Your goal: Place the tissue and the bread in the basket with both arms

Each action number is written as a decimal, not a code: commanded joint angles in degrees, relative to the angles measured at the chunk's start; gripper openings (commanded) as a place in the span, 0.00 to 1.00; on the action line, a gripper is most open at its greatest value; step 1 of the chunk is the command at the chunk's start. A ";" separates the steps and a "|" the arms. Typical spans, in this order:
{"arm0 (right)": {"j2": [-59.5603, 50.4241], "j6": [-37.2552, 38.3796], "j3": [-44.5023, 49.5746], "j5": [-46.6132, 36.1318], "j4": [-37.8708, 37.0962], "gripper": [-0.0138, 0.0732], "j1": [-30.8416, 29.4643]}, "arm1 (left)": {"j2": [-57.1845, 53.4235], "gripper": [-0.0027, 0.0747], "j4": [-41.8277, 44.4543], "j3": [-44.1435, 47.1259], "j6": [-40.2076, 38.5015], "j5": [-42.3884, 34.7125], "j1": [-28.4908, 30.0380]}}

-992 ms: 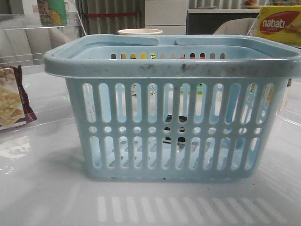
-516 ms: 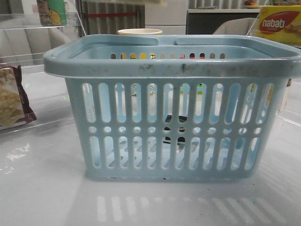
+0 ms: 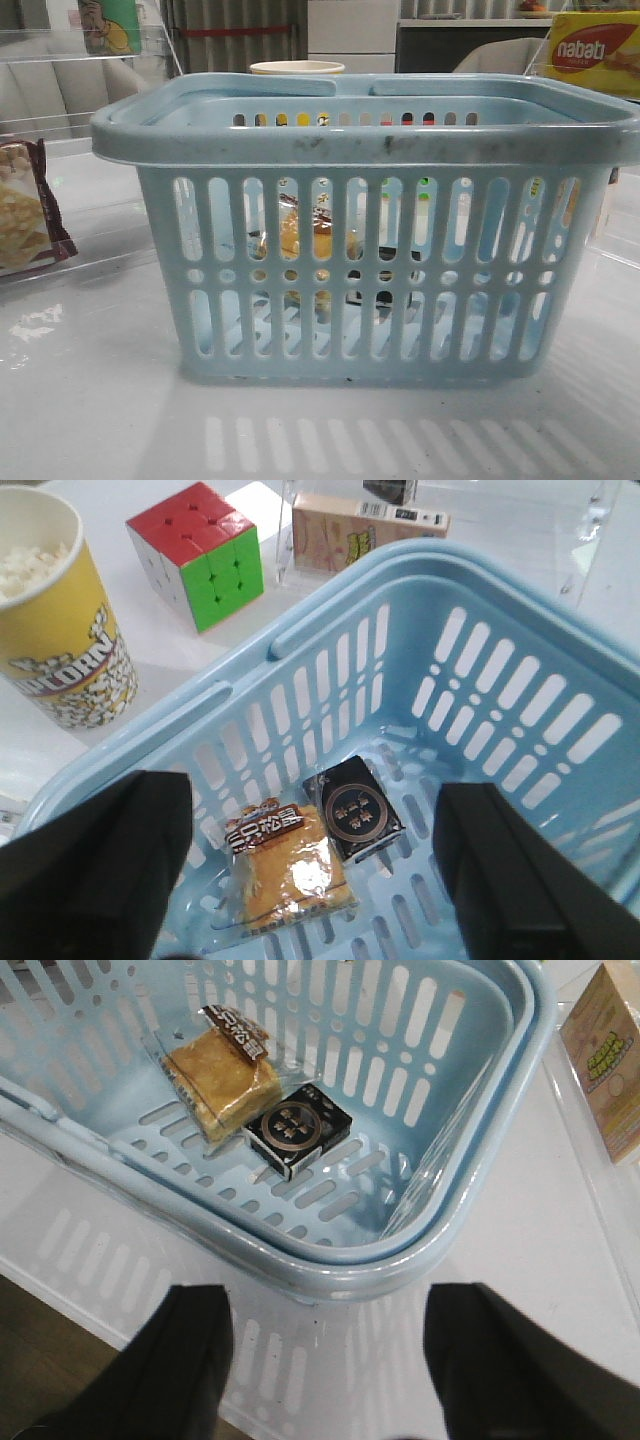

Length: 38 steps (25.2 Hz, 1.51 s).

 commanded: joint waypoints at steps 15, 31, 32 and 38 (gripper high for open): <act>-0.57 -0.24 -1.52 -3.71 -0.76 0.75 -0.18 | -45.50 0.76 17.12 26.69 -20.66 8.87 0.77; -0.57 -0.36 -1.52 -0.11 -1.15 0.21 -0.18 | -56.61 0.19 19.57 34.66 -23.72 11.61 0.77; -0.57 -0.36 -1.52 -0.11 -1.15 0.23 -0.18 | -56.61 0.14 19.57 34.66 -23.72 11.61 0.77; -0.57 -0.36 -1.52 -0.11 -1.15 0.22 -0.18 | -56.61 0.15 19.57 34.66 -23.72 11.61 0.77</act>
